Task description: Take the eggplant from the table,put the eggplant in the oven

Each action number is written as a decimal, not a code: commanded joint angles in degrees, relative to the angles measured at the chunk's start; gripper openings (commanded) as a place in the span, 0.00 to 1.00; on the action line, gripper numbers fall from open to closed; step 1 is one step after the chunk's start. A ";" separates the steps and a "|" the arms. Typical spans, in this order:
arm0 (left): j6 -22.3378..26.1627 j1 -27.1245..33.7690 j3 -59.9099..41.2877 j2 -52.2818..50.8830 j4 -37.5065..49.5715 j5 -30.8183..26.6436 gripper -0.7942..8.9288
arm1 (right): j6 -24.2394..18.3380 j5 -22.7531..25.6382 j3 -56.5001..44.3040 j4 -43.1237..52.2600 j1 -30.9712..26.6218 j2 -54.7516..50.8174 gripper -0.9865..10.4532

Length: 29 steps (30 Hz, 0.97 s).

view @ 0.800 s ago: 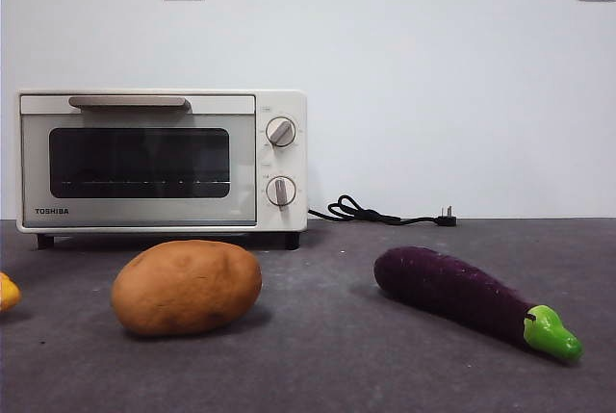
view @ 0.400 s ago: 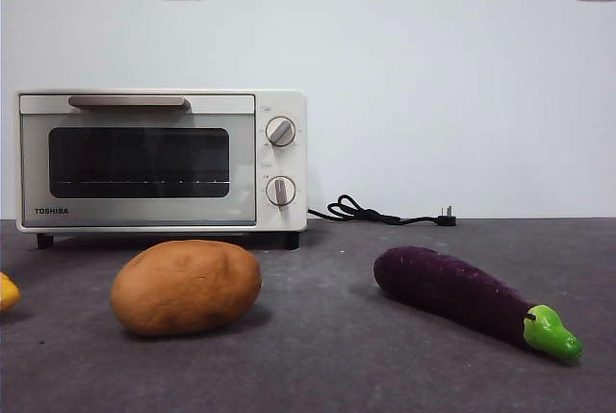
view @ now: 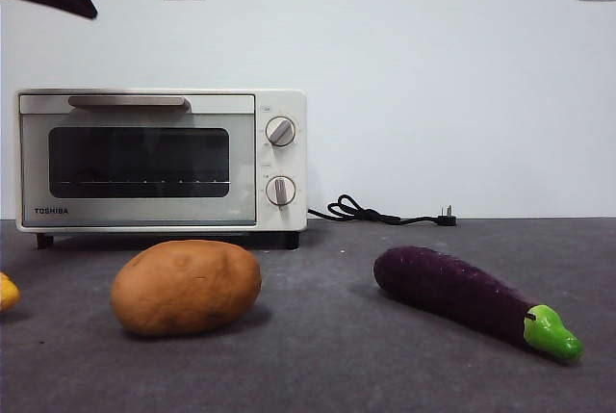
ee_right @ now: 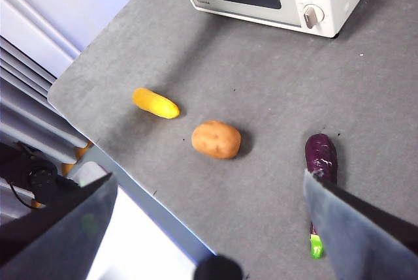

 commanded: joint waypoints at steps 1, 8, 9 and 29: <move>1.81 0.24 0.15 2.25 0.74 -0.28 0.08 | -0.44 -0.11 0.00 0.13 0.11 -0.04 0.51; 2.78 0.24 0.15 7.37 2.05 -0.37 0.08 | -0.39 -0.11 0.00 0.09 0.11 -0.04 0.51; 3.06 0.24 0.15 8.02 2.16 -0.35 0.08 | -0.39 -0.11 0.00 0.02 0.11 -0.04 0.51; 4.72 0.20 0.15 10.78 6.56 -3.39 0.08 | -0.35 0.35 0.00 -1.20 0.11 0.44 0.51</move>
